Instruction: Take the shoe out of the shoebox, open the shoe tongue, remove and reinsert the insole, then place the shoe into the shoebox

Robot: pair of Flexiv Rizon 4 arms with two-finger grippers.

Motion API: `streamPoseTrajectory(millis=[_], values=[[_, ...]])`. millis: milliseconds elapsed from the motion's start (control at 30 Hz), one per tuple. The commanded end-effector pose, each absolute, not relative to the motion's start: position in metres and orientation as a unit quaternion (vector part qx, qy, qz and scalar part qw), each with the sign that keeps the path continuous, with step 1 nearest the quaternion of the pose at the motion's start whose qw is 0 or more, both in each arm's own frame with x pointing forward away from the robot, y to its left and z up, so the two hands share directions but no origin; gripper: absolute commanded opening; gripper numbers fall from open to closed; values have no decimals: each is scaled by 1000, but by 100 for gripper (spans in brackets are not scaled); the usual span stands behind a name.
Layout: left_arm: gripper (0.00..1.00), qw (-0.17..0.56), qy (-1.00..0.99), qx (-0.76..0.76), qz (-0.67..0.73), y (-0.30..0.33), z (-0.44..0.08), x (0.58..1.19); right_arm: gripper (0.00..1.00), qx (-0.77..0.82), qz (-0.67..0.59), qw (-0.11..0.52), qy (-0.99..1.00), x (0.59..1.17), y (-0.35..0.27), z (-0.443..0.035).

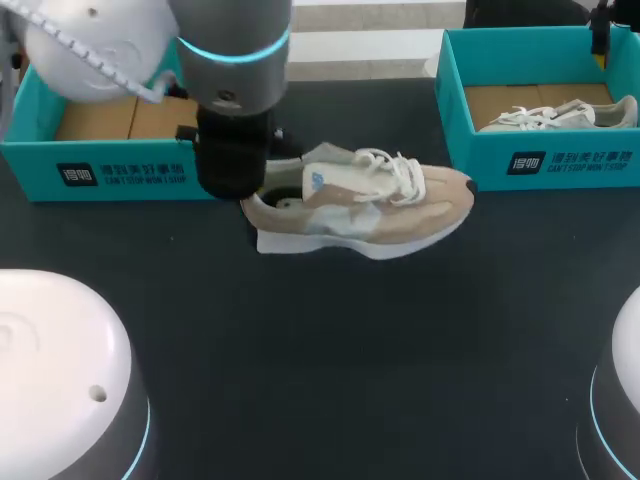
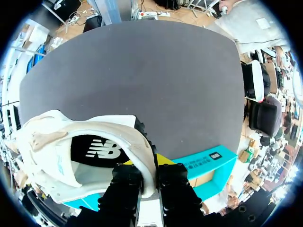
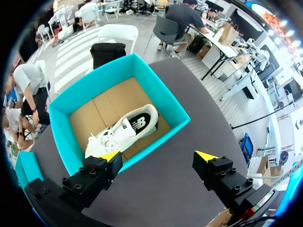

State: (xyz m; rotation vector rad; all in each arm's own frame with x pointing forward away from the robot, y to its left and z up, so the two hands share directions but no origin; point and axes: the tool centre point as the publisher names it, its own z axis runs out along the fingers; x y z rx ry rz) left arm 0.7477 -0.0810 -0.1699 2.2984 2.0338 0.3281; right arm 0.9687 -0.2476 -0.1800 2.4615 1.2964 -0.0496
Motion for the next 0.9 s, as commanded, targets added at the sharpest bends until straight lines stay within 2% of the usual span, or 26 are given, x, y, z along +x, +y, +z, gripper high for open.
streamPoseTrajectory(millis=[33,433,567,900], values=[[0,-7,659,740,134,-112,-195,742,100,870,-17,179,459,968,-248,-180],[0,-44,677,718,154,-117,-263,729,100,870,-17,179,459,968,-248,-180],[0,-35,677,717,163,-114,-275,724,100,870,-17,179,459,968,-248,-180],[0,-65,689,706,151,-103,-305,718,100,870,-17,179,459,968,-248,-180]])
